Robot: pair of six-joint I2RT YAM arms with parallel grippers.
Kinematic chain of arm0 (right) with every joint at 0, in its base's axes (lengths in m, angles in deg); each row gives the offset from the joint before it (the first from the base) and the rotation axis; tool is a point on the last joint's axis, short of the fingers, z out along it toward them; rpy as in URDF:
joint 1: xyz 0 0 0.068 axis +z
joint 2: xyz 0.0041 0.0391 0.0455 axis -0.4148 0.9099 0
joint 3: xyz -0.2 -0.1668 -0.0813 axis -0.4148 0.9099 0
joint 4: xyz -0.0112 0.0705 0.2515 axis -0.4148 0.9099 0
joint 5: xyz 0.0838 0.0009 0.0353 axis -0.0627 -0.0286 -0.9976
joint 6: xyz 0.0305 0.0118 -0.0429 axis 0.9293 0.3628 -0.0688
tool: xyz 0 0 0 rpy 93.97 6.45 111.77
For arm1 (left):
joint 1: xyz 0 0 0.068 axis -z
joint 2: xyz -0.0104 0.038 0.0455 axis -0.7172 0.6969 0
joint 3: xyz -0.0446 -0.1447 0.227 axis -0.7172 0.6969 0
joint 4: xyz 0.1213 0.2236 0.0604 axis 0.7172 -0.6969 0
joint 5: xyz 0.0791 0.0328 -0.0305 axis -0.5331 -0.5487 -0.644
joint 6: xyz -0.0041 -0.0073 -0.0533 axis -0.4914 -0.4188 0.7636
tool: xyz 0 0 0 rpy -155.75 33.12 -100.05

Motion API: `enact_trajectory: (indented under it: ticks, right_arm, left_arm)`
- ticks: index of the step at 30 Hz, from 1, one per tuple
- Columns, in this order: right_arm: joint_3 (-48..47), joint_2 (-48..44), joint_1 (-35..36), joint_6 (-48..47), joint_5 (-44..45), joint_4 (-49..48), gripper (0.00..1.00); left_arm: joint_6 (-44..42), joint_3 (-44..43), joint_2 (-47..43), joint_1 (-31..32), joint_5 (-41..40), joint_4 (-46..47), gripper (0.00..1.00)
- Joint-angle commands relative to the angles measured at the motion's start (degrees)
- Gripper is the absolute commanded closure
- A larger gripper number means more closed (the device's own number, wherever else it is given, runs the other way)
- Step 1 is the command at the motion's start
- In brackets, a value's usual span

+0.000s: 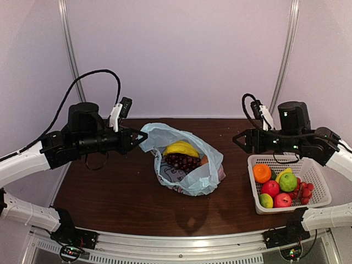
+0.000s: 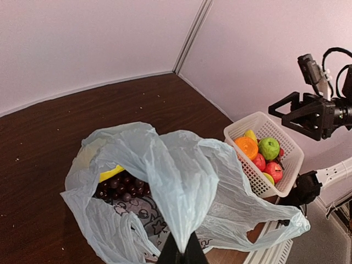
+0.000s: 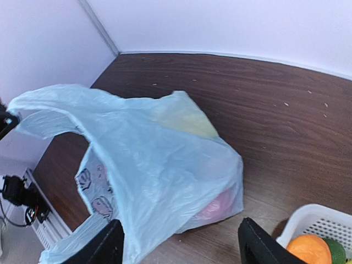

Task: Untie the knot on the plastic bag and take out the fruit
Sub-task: Reach into the gripper in the takeout bag.

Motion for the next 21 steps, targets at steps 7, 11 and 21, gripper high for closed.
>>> enact_trajectory:
  ticks: [7,11,21]
  right_arm:
    - [-4.97,8.66,24.17,-6.6,6.43,-14.23,0.4]
    - [-10.27,17.01,29.01,-8.17,9.74,-12.91,0.43]
    - [-16.6,31.35,31.61,-11.38,16.83,-8.32,0.48]
  left_arm:
    - [1.02,0.94,0.86,-0.37,0.69,4.14,1.0]
    - [0.94,0.02,2.26,-0.37,0.6,4.16,1.0]
    - [1.85,-1.4,2.81,-0.37,0.18,4.62,1.0]
